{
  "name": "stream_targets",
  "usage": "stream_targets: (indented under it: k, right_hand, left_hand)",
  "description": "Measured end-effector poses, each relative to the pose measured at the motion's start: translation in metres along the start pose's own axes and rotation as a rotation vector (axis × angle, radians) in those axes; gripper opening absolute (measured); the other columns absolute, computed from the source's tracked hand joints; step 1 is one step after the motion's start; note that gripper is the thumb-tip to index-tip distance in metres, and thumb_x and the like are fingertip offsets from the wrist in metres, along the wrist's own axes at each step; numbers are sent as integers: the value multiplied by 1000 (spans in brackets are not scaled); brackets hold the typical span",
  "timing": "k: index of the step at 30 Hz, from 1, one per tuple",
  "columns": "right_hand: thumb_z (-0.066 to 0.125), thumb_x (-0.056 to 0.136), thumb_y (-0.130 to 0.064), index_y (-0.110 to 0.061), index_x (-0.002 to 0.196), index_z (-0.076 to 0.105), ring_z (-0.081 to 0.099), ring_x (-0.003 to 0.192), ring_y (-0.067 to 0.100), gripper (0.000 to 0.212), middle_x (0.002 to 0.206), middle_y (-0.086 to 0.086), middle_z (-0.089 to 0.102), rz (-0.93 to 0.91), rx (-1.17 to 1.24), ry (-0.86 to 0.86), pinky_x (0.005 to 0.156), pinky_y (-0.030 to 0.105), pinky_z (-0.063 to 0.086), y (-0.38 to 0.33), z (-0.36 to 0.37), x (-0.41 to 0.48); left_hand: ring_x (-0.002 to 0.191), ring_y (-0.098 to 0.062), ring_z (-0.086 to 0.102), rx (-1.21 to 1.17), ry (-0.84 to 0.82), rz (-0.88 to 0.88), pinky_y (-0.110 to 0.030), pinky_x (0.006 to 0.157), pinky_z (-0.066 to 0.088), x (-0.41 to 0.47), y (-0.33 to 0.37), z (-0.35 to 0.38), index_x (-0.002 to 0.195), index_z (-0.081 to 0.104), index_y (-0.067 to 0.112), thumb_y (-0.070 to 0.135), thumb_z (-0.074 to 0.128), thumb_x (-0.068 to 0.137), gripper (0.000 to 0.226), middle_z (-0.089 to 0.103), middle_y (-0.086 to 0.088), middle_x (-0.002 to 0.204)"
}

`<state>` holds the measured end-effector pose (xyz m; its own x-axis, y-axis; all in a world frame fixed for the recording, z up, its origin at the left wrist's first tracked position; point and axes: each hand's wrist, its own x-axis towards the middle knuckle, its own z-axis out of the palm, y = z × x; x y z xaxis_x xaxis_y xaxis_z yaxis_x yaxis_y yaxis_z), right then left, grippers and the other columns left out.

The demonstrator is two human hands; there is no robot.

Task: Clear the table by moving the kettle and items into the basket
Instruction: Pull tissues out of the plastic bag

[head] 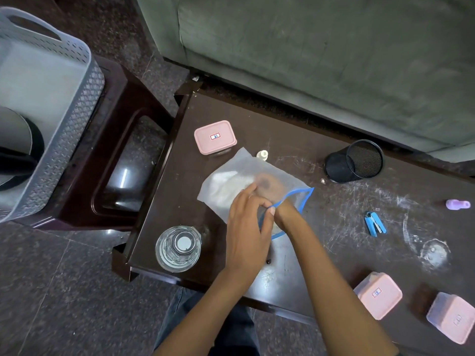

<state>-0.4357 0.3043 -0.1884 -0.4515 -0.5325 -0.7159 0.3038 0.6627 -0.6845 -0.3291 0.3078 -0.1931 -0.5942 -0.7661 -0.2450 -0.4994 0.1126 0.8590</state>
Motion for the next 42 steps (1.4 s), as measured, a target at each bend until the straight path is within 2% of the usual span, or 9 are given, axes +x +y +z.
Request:
stream_targets:
  k: [4, 8, 12, 19, 25, 31, 35, 38, 42]
  right_hand:
    - [38, 83, 5, -12, 71, 44, 45, 56, 18, 23, 65, 15, 46, 128, 166, 90, 50, 26, 40, 20, -9, -6]
    - [52, 87, 1, -17, 74, 44, 50, 57, 12, 23, 65, 1, 53, -23, 216, 194, 47, 22, 39, 21, -23, -24]
    - [53, 85, 3, -19, 73, 44, 50, 69, 23, 26, 73, 10, 56, -61, 232, 291, 54, 31, 38, 29, -31, -36]
    - [48, 86, 4, -18, 75, 49, 49, 64, 13, 25, 71, 0, 56, -63, 393, 478, 51, 24, 37, 38, -57, -62]
    - [46, 87, 4, -17, 84, 57, 50, 75, 13, 24, 86, 1, 57, 21, 493, 512, 57, 27, 38, 53, -73, -83]
    - [46, 88, 3, -17, 90, 62, 53, 78, 13, 25, 87, -1, 60, 17, 541, 491, 62, 28, 43, 56, -75, -87]
    - [46, 88, 1, -15, 84, 63, 54, 74, 15, 23, 80, 3, 61, 20, 599, 453, 62, 27, 45, 51, -70, -85]
    - [49, 90, -5, -12, 85, 64, 59, 73, 15, 18, 79, 5, 64, 6, 696, 432, 60, 25, 51, 47, -69, -82]
    - [45, 93, -39, -19, 96, 67, 62, 87, 16, 30, 96, 1, 69, 17, 609, 358, 74, 33, 49, 52, -67, -79]
  left_hand:
    - [133, -9, 36, -61, 42, -45, -20, 101, 28, 8, 7, -1, 91, 48, 30, 18, 52, 92, 13, 46, 3, 139]
    - [124, -8, 45, -107, 74, -71, -18, 92, 33, 15, 10, -2, 90, 48, 26, 18, 50, 93, 9, 52, 10, 122]
    - [101, -6, 53, -164, 98, -105, -6, 77, 37, 18, 11, -2, 92, 48, 22, 19, 48, 95, 4, 53, 25, 100]
    - [86, -5, 55, -212, 31, -205, -22, 73, 44, 16, 4, 1, 93, 50, 21, 24, 49, 94, 4, 57, 19, 102]
    - [112, -11, 52, -122, -249, -313, -24, 91, 39, 14, -11, 12, 107, 56, 21, 25, 58, 90, 17, 59, 8, 115]
    - [107, 2, 54, -142, -362, -7, -4, 92, 37, 2, 5, -1, 108, 56, 39, 2, 60, 85, 44, 59, 19, 114]
    - [95, -2, 59, -116, -347, 160, -10, 85, 44, -5, 13, 5, 98, 68, 23, 4, 64, 83, 25, 62, 12, 104]
    - [84, -3, 61, -245, -264, -36, -16, 77, 47, 0, 18, 11, 83, 65, 25, 7, 63, 85, 17, 65, 9, 91]
    - [96, -21, 64, -422, -172, -331, -38, 88, 53, 9, 21, 16, 87, 61, 21, 17, 58, 89, 5, 69, -5, 99]
